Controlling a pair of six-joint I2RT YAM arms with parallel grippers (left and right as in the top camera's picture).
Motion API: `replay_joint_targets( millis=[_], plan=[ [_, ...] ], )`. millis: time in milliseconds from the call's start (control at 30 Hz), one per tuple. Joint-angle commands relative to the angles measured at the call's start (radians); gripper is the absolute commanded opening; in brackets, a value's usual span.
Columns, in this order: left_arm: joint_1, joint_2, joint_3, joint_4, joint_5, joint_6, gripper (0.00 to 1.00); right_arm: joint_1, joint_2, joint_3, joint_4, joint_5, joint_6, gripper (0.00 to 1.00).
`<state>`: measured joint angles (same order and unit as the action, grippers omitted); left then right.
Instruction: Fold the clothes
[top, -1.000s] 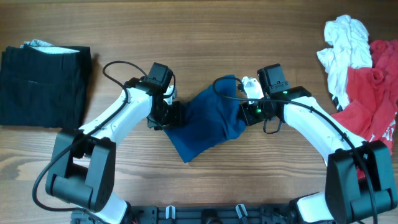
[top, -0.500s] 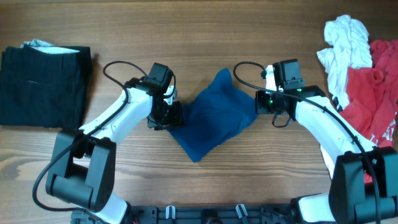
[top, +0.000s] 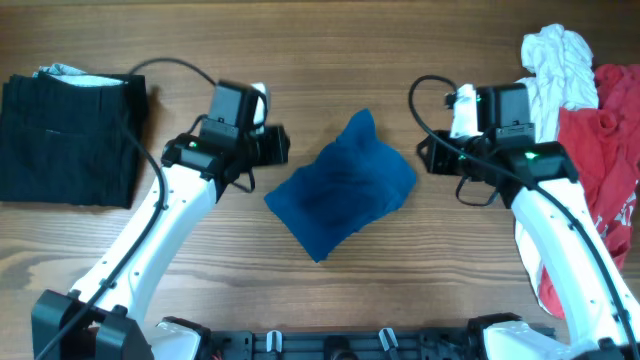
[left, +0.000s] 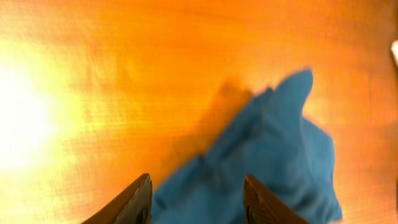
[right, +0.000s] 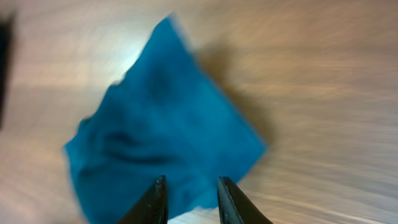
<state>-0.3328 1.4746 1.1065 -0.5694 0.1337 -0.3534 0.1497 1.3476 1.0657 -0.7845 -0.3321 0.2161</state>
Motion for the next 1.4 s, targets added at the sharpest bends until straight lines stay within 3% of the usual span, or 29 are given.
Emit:
replay_joint_targets(
  millis=[0,100,167,267,300,333,467,567,733,800,867,933,1000,1067,1233,1367],
  plan=[
    [0.037,0.111,0.001,0.068,0.006,0.002,0.46,0.053,0.076,-0.067,0.002,-0.183,-0.033,0.25],
    [0.037,0.288,0.001,0.058,0.12,0.002,0.46,0.14,0.216,-0.109,0.051,-0.193,-0.033,0.24],
    [0.037,0.357,0.001,0.018,0.165,0.002,0.4,0.169,0.3,-0.109,0.061,-0.184,-0.029,0.24],
    [0.035,0.431,-0.002,-0.167,0.237,0.002,0.19,0.169,0.418,-0.109,0.08,0.006,0.046,0.22],
    [0.034,0.437,-0.009,-0.226,0.241,0.002,0.06,0.164,0.431,-0.109,0.1,0.084,0.054,0.22],
    [0.032,0.437,-0.018,-0.26,0.246,0.002,0.04,0.161,0.433,-0.109,0.119,0.142,0.065,0.23],
    [0.009,0.437,-0.063,-0.406,0.303,0.002,0.04,0.146,0.43,-0.068,0.257,0.383,0.077,0.28],
    [-0.023,0.425,-0.075,-0.408,0.343,0.002,0.04,0.141,0.427,-0.021,0.352,0.384,0.071,0.32],
    [0.04,0.234,-0.046,-0.319,0.23,-0.029,0.04,0.141,0.262,0.012,0.202,0.353,0.069,0.34],
    [0.054,0.084,-0.038,-0.171,0.294,-0.028,0.04,0.141,0.115,0.011,0.136,0.128,0.021,0.36],
    [0.023,0.032,-0.038,-0.098,0.341,-0.015,0.04,0.148,0.07,0.008,0.059,0.06,0.024,0.35],
    [-0.041,0.042,-0.04,-0.076,0.359,0.014,0.04,0.163,0.081,-0.014,-0.005,0.06,0.048,0.35],
    [-0.126,0.08,-0.041,-0.053,0.351,0.042,0.04,0.173,0.116,-0.07,0.0,0.06,0.084,0.26],
    [-0.177,0.127,-0.041,-0.026,0.343,0.043,0.04,0.173,0.153,-0.111,0.03,0.017,0.097,0.23],
    [-0.202,0.301,-0.041,0.02,0.328,0.032,0.04,0.189,0.27,-0.126,0.078,-0.063,0.09,0.22],
    [-0.195,0.408,-0.041,0.013,0.158,0.002,0.04,0.203,0.405,-0.126,0.09,-0.032,0.131,0.22]
  ],
)
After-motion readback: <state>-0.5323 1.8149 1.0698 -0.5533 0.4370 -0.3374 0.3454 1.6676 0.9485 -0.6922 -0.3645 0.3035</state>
